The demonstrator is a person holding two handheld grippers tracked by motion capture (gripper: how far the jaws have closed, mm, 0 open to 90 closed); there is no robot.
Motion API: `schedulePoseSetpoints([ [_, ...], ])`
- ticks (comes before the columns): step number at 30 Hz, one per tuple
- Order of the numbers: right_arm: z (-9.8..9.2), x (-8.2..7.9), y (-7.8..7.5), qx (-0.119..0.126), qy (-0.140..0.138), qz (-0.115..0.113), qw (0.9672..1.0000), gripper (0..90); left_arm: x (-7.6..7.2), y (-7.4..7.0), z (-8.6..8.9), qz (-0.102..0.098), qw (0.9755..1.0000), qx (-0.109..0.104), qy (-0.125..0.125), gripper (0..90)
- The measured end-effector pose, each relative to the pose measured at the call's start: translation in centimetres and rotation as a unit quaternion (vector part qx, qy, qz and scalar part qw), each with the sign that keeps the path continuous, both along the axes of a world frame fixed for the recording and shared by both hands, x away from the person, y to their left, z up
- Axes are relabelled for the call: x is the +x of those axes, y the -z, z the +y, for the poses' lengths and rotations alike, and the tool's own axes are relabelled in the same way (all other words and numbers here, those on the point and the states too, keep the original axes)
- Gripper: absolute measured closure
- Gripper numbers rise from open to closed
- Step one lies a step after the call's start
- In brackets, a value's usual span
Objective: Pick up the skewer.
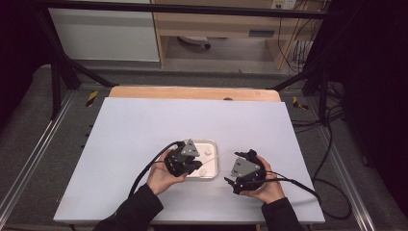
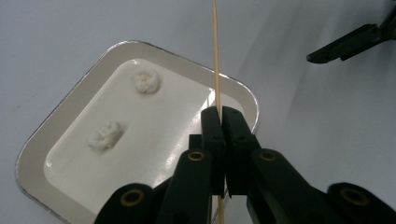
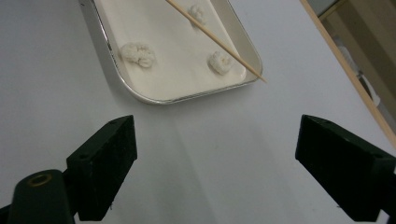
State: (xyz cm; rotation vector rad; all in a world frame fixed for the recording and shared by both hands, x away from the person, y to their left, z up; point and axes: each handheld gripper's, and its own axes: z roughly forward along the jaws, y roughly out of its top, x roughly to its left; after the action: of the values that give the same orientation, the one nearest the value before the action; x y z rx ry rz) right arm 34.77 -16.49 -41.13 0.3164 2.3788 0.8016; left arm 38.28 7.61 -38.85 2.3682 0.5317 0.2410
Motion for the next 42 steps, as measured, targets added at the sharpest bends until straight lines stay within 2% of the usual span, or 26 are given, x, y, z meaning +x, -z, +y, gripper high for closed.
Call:
schedulePoseSetpoints([
  [6,0.1,-0.1,0.1,-0.030,-0.035,-0.038,0.9982,22.8,0.0,-0.1,-1.5,0.005,0.9999,0.011,0.010,88.5],
  [9,0.1,-0.1,0.2,-0.044,-0.045,-0.050,0.9967,26.6,-0.1,-0.2,-2.3,0.005,0.9996,0.020,0.019,88.5],
  [14,0.1,-0.2,0.4,-0.070,-0.068,-0.072,0.9926,35.0,-0.1,-0.2,-3.5,0.006,0.9992,0.027,0.028,88.5],
  [16,0.1,-0.1,0.4,-0.082,-0.083,-0.082,0.9898,38.9,-0.2,-0.2,-3.8,0.006,0.9990,0.029,0.034,88.5],
  [17,0.1,-0.2,0.5,-0.084,-0.083,-0.081,0.9897,40.4,-0.3,-0.1,-3.9,0.007,0.9989,0.030,0.036,88.5],
  [21,0.1,-0.3,0.6,-0.104,-0.095,-0.089,0.9860,47.8,-0.3,0.0,-4.3,0.011,0.9985,0.033,0.042,88.5],
  [26,0.2,-0.1,0.9,-0.128,-0.115,-0.099,0.9800,55.2,-0.4,0.1,-4.9,0.013,0.9979,0.039,0.050,88.5],
  [27,0.2,-0.2,1.0,-0.129,-0.116,-0.096,0.9802,56.6,-0.4,0.1,-5.0,0.014,0.9980,0.037,0.050,88.5],
  [28,0.2,-0.1,1.0,-0.136,-0.125,-0.101,0.9776,58.0,-0.4,0.1,-5.1,0.014,0.9979,0.037,0.052,88.5],
  [30,0.2,0.0,1.1,-0.147,-0.132,-0.104,0.9748,61.2,-0.5,0.1,-5.2,0.016,0.9978,0.037,0.053,88.5],
  [34,0.2,-0.1,1.3,-0.156,-0.143,-0.108,0.9714,66.1,-0.7,0.2,-5.5,0.015,0.9973,0.039,0.061,88.5],
  [35,0.3,0.0,1.3,-0.161,-0.149,-0.114,0.9689,67.7,-0.7,0.2,-5.5,0.015,0.9971,0.041,0.063,88.5],
  [37,0.3,-0.1,1.4,-0.163,-0.153,-0.113,0.9682,70.7,-0.7,0.3,-5.6,0.016,0.9965,0.045,0.068,88.5],
  [38,0.3,-0.1,1.5,-0.168,-0.158,-0.114,0.9664,72.1,-0.7,0.3,-5.7,0.015,0.9964,0.046,0.069,88.5],
  [42,0.3,-0.2,1.7,-0.173,-0.169,-0.115,0.9636,76.3,-0.8,0.4,-5.7,0.015,0.9961,0.049,0.072,88.5],
])
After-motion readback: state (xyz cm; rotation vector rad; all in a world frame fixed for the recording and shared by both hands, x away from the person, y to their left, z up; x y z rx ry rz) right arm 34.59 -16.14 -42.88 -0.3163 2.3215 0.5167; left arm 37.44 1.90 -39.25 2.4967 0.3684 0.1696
